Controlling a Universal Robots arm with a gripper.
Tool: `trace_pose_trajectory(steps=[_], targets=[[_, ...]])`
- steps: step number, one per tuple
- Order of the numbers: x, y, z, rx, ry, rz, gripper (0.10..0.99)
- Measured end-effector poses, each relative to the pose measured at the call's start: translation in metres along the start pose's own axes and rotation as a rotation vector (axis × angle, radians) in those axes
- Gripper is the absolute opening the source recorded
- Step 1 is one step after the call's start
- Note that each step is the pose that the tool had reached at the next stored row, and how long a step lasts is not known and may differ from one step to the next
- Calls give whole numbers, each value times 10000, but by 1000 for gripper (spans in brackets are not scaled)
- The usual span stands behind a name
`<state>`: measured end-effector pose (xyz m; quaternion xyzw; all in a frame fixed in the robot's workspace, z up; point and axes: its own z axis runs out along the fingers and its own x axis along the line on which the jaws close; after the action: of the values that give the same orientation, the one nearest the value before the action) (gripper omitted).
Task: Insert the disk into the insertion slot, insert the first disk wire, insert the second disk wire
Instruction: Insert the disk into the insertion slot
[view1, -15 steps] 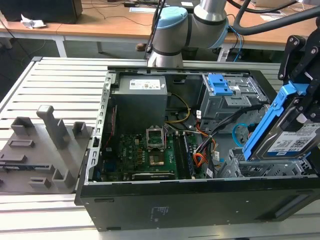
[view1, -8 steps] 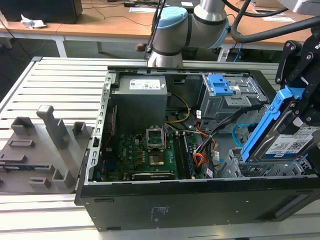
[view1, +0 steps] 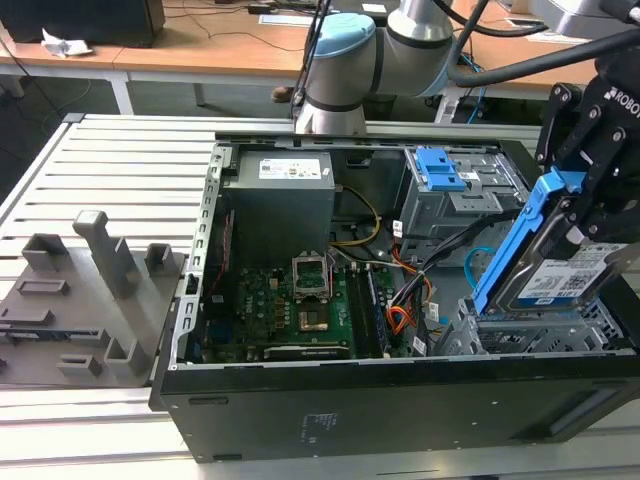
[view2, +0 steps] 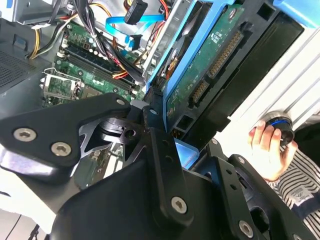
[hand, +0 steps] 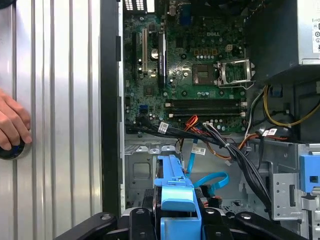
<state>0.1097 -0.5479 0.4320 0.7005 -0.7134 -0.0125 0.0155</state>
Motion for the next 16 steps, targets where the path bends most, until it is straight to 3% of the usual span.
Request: trace_pose_trajectory(steps=[10, 13, 16], targets=[[-1, -6, 156, 0, 0, 0, 365], [-1, -10, 249, 0, -1, 0, 365], [-1, -11, 291, 0, 1, 0, 365]])
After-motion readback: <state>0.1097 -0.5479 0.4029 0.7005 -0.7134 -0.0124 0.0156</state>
